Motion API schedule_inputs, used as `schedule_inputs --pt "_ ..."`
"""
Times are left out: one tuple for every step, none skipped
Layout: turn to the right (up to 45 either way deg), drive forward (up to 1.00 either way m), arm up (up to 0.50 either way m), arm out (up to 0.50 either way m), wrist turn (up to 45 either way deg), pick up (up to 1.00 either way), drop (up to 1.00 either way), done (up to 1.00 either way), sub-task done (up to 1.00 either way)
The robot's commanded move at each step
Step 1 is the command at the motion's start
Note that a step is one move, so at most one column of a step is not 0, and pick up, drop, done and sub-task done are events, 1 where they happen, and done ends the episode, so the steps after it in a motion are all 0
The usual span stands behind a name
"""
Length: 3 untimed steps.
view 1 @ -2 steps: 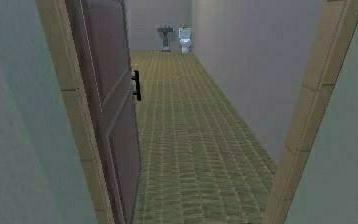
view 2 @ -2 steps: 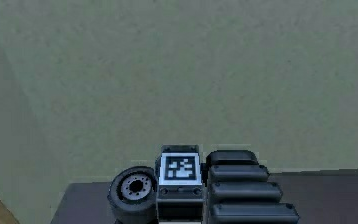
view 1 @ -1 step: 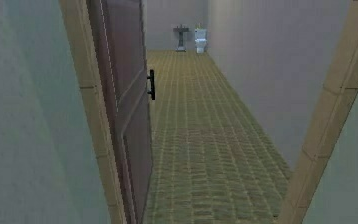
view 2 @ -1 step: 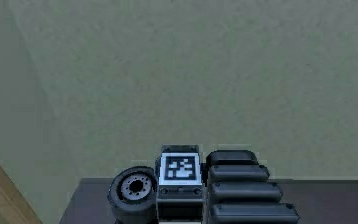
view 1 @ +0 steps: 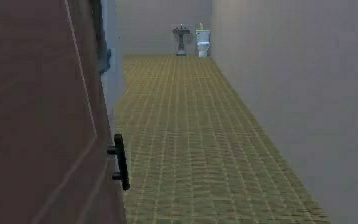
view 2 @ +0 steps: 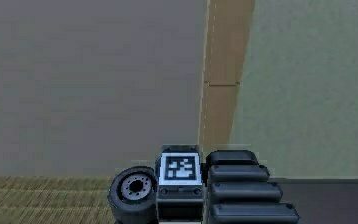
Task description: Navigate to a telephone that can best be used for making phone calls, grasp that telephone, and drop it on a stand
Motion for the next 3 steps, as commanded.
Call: schedule_inputs --pt "0.0 0.75 0.00 0.00 0.0 0.00 0.00 0.00 0.00" --pt "-6.0 0.00 0.00 0.00 0.0 0.00 0.00 0.00 0.00" --pt "0.0 0.65 0.00 0.00 0.0 0.00 0.00 0.00 0.00"
